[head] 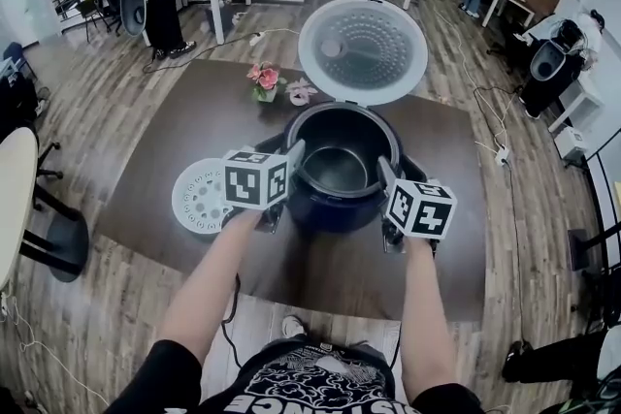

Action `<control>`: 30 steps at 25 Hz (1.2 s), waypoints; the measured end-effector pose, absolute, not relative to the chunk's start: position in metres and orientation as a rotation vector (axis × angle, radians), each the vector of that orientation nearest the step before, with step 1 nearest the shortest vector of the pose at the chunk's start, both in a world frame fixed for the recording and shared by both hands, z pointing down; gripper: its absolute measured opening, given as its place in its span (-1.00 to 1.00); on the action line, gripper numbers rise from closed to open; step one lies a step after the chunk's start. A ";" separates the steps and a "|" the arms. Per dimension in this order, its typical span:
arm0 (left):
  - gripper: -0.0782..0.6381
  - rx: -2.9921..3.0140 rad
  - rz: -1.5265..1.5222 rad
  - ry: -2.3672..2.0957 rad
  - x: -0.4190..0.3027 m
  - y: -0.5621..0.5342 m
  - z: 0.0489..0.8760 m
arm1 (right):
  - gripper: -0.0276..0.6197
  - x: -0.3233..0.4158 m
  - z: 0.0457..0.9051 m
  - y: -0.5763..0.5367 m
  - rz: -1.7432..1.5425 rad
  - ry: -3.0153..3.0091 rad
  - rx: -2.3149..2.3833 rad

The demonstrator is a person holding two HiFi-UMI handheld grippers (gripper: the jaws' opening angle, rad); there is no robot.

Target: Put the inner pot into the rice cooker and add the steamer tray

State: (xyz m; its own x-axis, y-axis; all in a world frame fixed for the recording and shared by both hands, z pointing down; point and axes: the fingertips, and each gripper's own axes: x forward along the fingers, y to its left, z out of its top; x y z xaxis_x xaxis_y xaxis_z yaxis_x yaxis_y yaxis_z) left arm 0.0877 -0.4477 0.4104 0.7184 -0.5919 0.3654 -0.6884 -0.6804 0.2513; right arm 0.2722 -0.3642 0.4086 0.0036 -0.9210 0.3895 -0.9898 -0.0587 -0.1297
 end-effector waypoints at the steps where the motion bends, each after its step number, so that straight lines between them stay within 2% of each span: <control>1: -0.34 2.563 0.362 -0.997 0.084 -0.446 0.411 | -0.36 0.268 0.409 -0.362 0.556 -2.032 2.087; 10: -0.31 2.608 0.295 -1.136 0.041 -0.428 0.383 | -0.34 0.223 0.384 -0.354 0.465 -2.136 2.008; 24: -0.11 2.436 0.286 -1.437 -0.070 -0.372 0.389 | 0.03 0.136 0.364 -0.354 0.404 -2.420 1.717; 30: -0.06 2.320 0.271 -1.584 -0.115 -0.336 0.396 | 0.07 0.093 0.367 -0.340 0.374 -2.506 1.564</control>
State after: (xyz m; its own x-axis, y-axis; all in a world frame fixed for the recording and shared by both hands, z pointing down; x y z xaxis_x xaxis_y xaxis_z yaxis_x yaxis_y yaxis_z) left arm -0.1152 -0.3355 0.3963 0.3679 -0.8692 0.3303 -0.9296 -0.3353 0.1530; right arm 0.0928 -0.3402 0.3668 -0.4386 -0.8578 0.2681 -0.8987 0.4206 -0.1245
